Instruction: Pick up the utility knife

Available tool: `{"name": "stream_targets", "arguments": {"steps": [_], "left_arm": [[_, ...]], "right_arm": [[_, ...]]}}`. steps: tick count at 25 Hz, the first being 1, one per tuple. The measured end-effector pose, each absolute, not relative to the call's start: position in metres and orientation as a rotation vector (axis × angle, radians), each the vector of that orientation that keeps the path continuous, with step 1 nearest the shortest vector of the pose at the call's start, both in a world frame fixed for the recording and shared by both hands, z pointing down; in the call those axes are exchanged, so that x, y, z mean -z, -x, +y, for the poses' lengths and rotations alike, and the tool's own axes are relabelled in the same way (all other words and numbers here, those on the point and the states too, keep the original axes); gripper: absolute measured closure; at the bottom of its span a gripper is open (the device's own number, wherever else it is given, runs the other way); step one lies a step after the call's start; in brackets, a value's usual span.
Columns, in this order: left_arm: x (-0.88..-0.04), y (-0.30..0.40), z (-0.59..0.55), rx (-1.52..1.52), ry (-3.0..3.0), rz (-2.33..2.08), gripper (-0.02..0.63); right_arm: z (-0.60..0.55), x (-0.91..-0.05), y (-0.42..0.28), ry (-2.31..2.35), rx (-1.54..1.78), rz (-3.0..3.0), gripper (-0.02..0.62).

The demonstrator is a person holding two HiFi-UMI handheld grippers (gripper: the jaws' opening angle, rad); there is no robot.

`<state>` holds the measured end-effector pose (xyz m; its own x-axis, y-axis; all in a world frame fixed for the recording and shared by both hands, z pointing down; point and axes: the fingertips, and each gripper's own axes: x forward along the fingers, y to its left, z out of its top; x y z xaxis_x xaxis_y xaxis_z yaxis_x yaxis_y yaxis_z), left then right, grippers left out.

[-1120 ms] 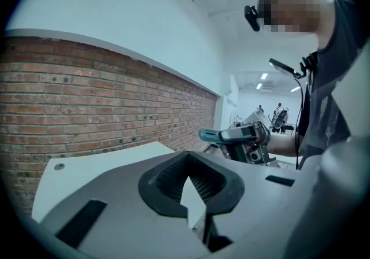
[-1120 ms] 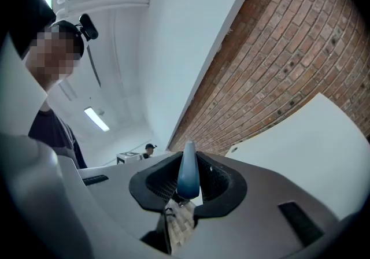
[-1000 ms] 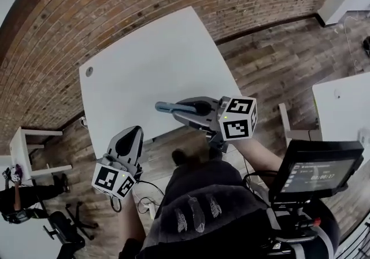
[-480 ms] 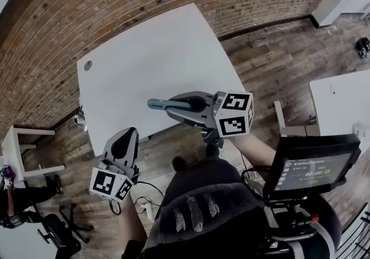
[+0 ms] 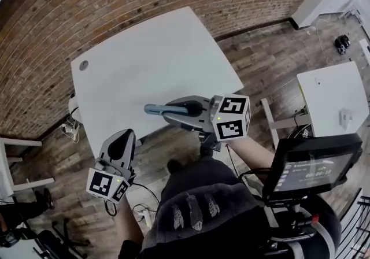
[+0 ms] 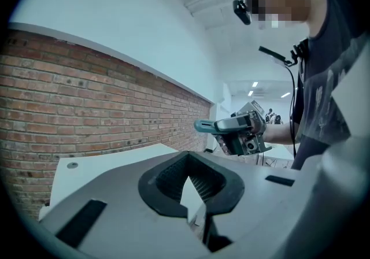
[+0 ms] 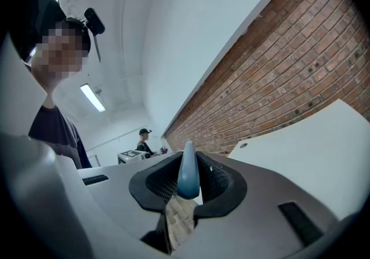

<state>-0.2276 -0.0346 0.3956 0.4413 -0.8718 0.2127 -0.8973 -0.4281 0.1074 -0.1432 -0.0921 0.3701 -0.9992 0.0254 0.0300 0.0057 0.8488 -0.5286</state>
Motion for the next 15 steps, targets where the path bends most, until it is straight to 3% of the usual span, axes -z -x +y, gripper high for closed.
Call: {"name": "stream_targets", "arguments": {"steps": [15], "left_arm": [[-0.42,0.232,-0.027,-0.086,-2.602,-1.223,0.614]], "right_arm": [[-0.052,-0.371,0.14,-0.309,-0.886,-2.977,0.528]]}}
